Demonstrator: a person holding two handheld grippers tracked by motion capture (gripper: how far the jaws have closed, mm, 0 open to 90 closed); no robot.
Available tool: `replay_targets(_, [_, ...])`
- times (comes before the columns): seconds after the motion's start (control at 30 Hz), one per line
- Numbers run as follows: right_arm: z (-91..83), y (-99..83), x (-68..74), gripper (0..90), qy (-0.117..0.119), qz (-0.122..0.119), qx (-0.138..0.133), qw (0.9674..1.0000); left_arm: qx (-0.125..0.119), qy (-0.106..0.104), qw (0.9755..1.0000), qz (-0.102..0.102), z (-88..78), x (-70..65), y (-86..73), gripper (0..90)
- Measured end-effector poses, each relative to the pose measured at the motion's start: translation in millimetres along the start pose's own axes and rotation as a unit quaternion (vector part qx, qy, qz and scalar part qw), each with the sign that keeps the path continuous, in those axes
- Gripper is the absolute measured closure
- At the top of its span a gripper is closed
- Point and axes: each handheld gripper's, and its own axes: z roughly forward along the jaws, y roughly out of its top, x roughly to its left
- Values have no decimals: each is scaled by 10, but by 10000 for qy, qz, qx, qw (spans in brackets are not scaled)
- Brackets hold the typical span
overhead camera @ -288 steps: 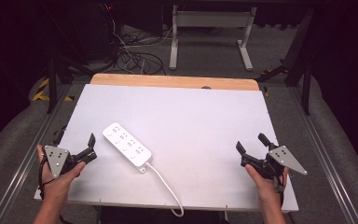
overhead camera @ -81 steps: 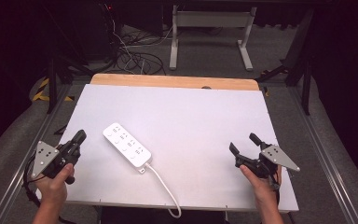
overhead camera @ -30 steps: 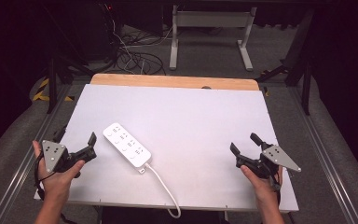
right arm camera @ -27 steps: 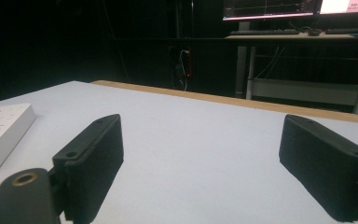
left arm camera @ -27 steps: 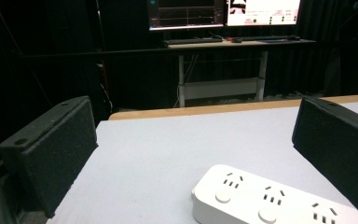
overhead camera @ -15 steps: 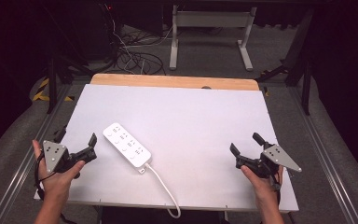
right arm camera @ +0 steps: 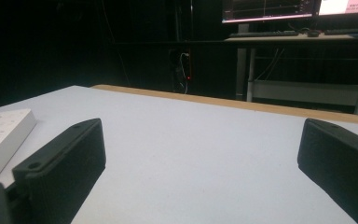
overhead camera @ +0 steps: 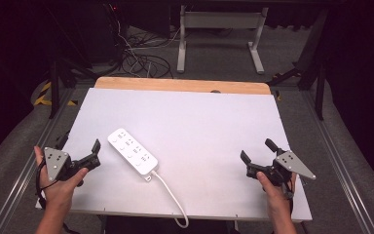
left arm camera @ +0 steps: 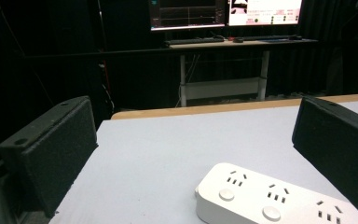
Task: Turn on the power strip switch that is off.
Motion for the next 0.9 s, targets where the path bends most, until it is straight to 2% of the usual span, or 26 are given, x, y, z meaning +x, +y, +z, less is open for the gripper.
replay_targets(0.4, [55,8,64,24,143,-47,41,9999,-2,22,10000,-25,-58,22,-9,5])
replay_targets(0.9, [40,-3,45,31,123,-33,82,9999,41,-44,10000,-13,-36,17,-19,5])
